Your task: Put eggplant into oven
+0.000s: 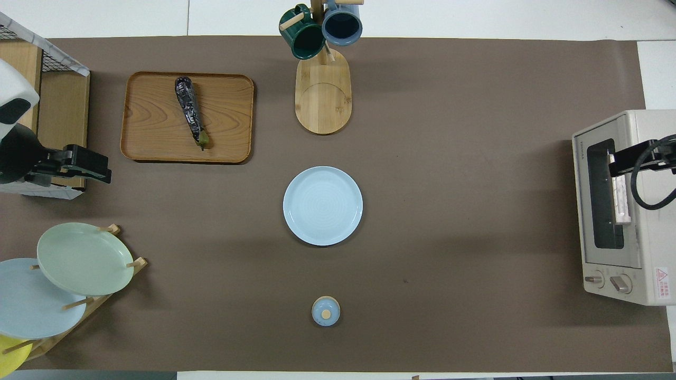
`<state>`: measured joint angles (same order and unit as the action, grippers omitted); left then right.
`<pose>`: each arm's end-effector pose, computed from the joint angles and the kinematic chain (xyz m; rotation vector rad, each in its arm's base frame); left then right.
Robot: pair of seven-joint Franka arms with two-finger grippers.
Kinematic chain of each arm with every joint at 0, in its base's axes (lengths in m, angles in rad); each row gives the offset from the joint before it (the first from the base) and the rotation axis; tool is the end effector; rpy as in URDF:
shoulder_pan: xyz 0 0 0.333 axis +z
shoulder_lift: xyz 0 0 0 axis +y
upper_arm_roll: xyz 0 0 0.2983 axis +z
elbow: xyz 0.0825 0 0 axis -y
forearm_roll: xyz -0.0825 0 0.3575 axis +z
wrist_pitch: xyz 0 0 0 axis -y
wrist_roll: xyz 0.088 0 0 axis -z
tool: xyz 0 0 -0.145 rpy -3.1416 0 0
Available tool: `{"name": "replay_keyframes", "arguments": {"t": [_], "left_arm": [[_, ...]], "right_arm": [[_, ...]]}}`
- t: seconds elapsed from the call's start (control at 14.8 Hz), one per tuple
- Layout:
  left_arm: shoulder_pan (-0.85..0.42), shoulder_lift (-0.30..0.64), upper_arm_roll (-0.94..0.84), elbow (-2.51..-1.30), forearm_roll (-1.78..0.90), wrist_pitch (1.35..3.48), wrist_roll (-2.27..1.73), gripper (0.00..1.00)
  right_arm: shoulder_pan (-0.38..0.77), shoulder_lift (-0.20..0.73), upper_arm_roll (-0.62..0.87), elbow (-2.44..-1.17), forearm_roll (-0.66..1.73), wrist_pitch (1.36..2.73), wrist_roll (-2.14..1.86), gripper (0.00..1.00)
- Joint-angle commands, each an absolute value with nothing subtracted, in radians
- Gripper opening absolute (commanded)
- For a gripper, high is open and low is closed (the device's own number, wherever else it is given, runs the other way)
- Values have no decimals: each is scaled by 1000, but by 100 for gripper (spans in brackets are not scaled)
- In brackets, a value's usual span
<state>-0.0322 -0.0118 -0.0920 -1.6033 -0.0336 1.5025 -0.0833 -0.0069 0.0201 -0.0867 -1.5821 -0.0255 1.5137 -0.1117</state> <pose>0.5083 -0.0688 0.5551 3.1145 -0.0649 -0.1433 0.5206 -0.0523 0.5487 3.1202 0.0276 -0.1417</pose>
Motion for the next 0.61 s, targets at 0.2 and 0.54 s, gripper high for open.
{"name": "replay_keyframes", "arguments": {"t": [0.2,0.54], "left_arm": [[-26,-3,-97,-1597,-29,1512,-71,100],[-37,-12,-98,-1620,-29,1526,-87,100]], "right_arm": [[-12,2,-78,-1601,-18,1531,-98,100],[-15,0,-80,-1611,-18,1540,-100,100]]}}
